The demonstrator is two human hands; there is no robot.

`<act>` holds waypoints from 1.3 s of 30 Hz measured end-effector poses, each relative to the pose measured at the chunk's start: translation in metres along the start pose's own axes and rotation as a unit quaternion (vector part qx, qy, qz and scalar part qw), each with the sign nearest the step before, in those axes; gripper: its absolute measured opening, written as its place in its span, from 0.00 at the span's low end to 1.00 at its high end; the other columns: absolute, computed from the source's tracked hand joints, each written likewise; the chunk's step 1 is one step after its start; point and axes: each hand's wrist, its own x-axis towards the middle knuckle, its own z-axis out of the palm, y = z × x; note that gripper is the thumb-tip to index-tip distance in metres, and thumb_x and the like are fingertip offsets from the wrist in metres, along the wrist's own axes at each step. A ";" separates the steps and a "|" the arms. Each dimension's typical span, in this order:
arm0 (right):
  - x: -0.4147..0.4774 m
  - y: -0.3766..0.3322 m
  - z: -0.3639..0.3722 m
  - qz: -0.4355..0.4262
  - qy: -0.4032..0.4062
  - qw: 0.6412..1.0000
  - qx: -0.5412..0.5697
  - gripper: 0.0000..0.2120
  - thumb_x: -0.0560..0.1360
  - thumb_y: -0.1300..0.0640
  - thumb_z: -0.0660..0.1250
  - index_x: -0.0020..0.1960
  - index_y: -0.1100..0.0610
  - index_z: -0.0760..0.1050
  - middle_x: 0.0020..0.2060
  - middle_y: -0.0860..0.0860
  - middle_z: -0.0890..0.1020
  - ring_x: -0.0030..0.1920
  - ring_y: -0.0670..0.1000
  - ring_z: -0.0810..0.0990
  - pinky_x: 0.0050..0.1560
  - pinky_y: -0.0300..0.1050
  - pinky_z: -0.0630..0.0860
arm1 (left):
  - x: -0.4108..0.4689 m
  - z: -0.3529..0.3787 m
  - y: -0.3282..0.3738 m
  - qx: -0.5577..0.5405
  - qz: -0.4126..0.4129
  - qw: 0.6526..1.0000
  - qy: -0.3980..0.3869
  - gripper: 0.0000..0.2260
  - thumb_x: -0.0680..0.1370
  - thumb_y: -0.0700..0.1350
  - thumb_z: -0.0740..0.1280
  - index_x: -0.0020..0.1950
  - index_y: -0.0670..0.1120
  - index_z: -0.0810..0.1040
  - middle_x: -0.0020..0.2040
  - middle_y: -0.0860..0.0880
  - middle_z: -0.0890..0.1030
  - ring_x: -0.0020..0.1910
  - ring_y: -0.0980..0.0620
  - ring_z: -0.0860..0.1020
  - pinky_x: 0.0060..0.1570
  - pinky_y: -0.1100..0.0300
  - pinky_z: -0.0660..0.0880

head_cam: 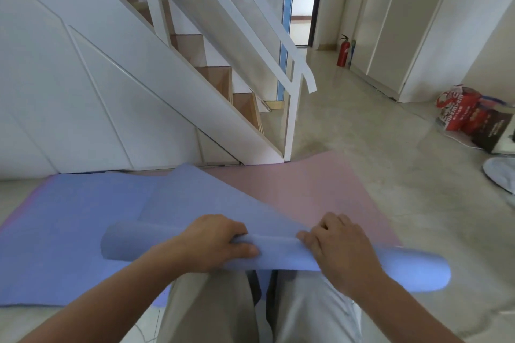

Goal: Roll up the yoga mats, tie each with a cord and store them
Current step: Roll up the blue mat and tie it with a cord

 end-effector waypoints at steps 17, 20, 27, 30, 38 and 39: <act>0.018 0.004 -0.022 -0.023 -0.272 0.962 0.002 0.20 0.85 0.51 0.50 0.76 0.47 0.58 0.64 0.54 0.72 0.63 0.59 0.73 0.60 0.53 0.72 | -0.018 0.024 0.013 0.169 0.101 0.970 0.141 0.23 0.70 0.71 0.61 0.45 0.52 0.74 0.40 0.53 0.75 0.37 0.51 0.76 0.34 0.58 0.71; -0.006 0.008 -0.012 -0.002 -0.066 0.994 0.089 0.25 0.77 0.31 0.53 0.57 0.48 0.75 0.48 0.47 0.76 0.49 0.52 0.75 0.48 0.45 0.70 | -0.014 0.008 0.006 0.102 0.039 0.991 0.073 0.23 0.74 0.70 0.62 0.50 0.51 0.74 0.47 0.51 0.78 0.46 0.48 0.77 0.42 0.55 0.67; -0.016 0.024 0.007 -0.009 -0.023 0.993 0.114 0.30 0.62 0.34 0.69 0.59 0.48 0.73 0.50 0.47 0.73 0.46 0.51 0.75 0.42 0.43 0.73 | -0.010 -0.011 0.012 0.053 -0.003 0.998 -0.013 0.23 0.72 0.69 0.66 0.50 0.50 0.76 0.46 0.51 0.80 0.46 0.49 0.77 0.50 0.54 0.72; -0.014 0.026 0.002 -0.044 0.001 0.995 0.094 0.27 0.63 0.33 0.67 0.57 0.47 0.74 0.46 0.45 0.74 0.45 0.49 0.75 0.38 0.38 0.68 | -0.019 -0.019 0.016 0.073 0.000 0.997 0.009 0.23 0.71 0.71 0.67 0.48 0.51 0.74 0.44 0.53 0.79 0.46 0.49 0.76 0.46 0.54 0.69; -0.007 0.019 -0.042 -0.022 -0.128 0.987 0.089 0.26 0.61 0.33 0.68 0.56 0.37 0.65 0.43 0.36 0.75 0.43 0.41 0.73 0.42 0.37 0.68 | -0.039 -0.025 0.009 -0.031 0.009 0.999 0.018 0.26 0.66 0.72 0.69 0.56 0.61 0.68 0.49 0.58 0.78 0.46 0.57 0.75 0.47 0.62 0.70; -0.008 0.019 -0.048 -0.019 -0.141 0.985 0.095 0.27 0.60 0.33 0.69 0.54 0.37 0.62 0.41 0.37 0.76 0.41 0.42 0.74 0.41 0.38 0.70 | -0.037 -0.025 0.006 -0.040 0.012 0.999 0.017 0.27 0.65 0.74 0.68 0.55 0.61 0.68 0.47 0.58 0.77 0.45 0.58 0.75 0.46 0.62 0.70</act>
